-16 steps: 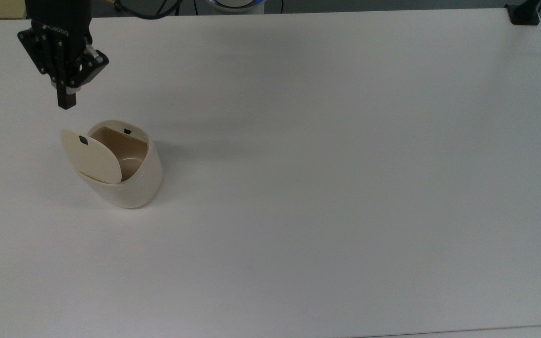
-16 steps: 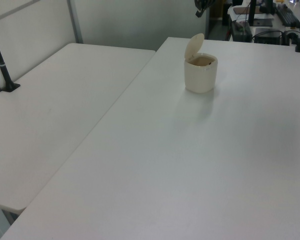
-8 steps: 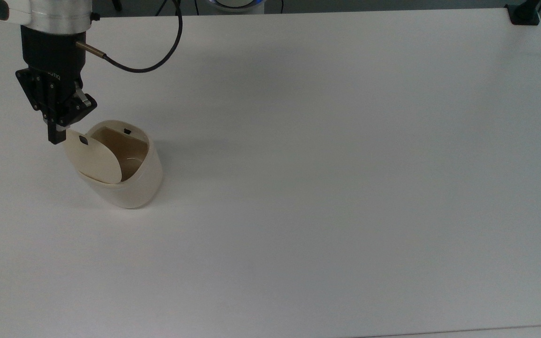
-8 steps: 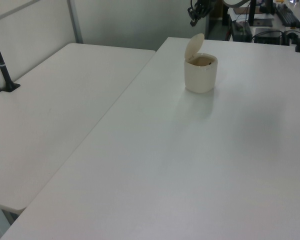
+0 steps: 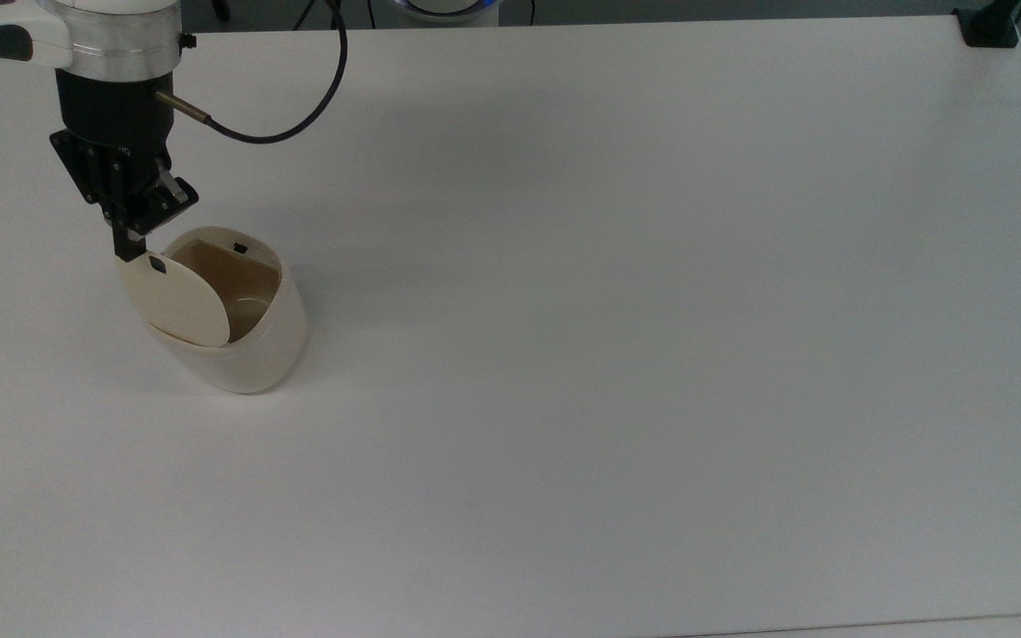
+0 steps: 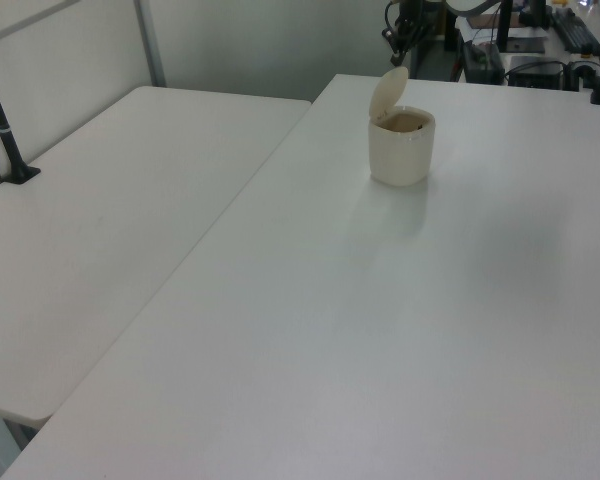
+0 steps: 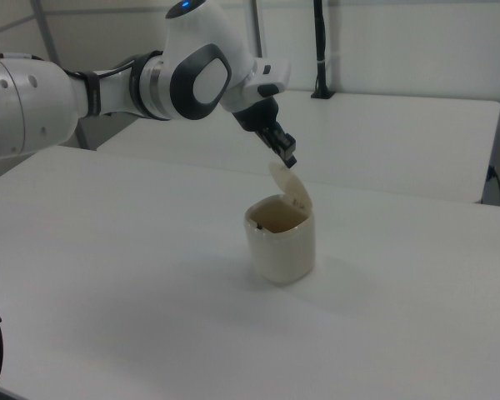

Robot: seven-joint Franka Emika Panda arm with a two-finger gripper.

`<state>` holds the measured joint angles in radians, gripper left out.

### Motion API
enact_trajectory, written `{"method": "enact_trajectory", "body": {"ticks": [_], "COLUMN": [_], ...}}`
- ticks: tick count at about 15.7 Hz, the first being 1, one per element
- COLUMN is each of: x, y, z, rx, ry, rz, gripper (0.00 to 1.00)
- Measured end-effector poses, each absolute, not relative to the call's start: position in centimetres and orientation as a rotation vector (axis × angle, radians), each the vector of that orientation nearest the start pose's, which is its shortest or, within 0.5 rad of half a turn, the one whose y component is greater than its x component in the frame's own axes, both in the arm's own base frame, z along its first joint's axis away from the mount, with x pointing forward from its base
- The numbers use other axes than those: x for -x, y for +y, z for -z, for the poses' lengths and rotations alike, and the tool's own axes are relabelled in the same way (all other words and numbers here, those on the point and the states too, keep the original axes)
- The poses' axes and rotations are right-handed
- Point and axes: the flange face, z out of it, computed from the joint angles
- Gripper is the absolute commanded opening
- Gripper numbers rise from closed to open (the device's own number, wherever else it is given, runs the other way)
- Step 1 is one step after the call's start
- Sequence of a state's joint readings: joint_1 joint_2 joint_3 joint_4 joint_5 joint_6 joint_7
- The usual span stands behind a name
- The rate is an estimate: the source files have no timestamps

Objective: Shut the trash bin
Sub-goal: 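Push the raised lid down with the gripper onto the bin rim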

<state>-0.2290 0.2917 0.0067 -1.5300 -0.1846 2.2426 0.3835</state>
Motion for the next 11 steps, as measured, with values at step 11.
{"method": "enact_trajectory", "body": {"ticks": [11], "x": [-65.6], "y": [-14.1], "z": [-50.2], "rx": [3.245], "ry": [0.563], "rz": [0.319], "gripper": [0.00]}}
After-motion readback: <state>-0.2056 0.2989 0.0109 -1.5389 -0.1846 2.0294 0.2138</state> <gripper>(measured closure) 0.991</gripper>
